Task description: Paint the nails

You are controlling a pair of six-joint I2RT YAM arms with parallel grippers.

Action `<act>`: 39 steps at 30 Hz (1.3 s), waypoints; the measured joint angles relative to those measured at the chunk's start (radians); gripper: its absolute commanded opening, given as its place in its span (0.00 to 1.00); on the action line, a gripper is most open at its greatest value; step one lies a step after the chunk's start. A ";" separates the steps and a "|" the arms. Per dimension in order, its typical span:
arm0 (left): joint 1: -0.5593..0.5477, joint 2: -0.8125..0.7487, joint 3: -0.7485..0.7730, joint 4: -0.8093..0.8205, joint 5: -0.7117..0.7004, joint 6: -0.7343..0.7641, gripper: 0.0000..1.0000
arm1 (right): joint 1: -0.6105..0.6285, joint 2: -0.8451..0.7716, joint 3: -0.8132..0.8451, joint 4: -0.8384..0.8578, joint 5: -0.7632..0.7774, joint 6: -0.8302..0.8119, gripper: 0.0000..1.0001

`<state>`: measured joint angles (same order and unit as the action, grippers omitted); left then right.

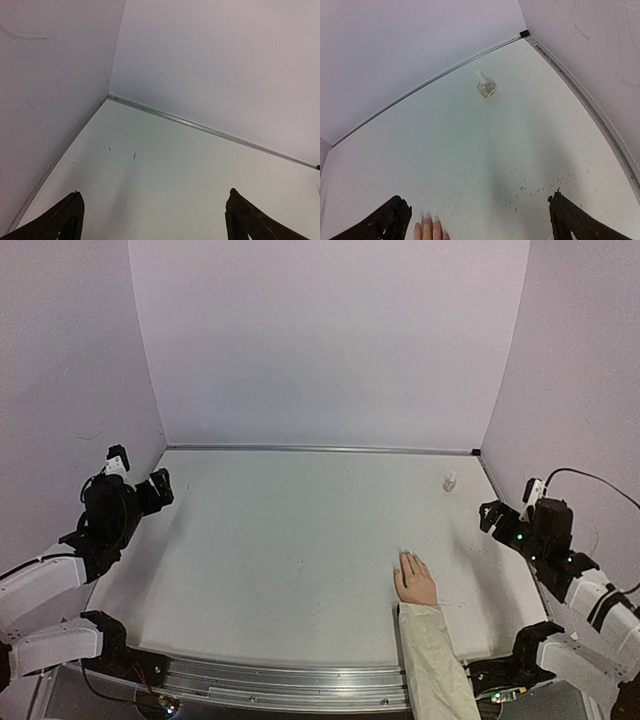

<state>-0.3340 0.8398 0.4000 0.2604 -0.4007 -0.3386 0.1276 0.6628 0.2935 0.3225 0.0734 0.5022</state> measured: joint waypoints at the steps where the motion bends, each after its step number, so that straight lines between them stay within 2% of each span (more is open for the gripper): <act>1: 0.011 0.014 0.043 -0.036 0.006 0.000 0.99 | -0.011 0.053 0.048 -0.007 0.003 -0.013 0.98; 9: 0.082 0.085 0.325 -0.295 0.062 0.008 0.99 | -0.082 0.516 0.463 -0.048 0.009 -0.114 0.98; 14: 0.106 0.095 0.426 -0.432 0.110 0.010 0.99 | -0.107 0.798 0.712 -0.069 -0.006 -0.165 0.98; 20: 0.121 0.094 0.481 -0.575 0.194 0.009 1.00 | -0.123 1.136 1.015 -0.090 -0.053 -0.231 0.96; 27: 0.126 0.104 0.523 -0.705 0.306 0.010 0.99 | -0.127 1.440 1.278 -0.167 -0.074 -0.297 0.81; 34: 0.127 0.154 0.548 -0.753 0.388 0.009 1.00 | -0.120 1.562 1.381 -0.250 -0.060 -0.349 0.59; 39: 0.127 0.186 0.550 -0.774 0.442 0.006 0.99 | -0.098 1.577 1.424 -0.285 -0.022 -0.376 0.45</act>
<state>-0.2073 1.0260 0.9501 -0.5140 0.0414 -0.3325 0.0292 2.2398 1.7180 0.0372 0.0513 0.1261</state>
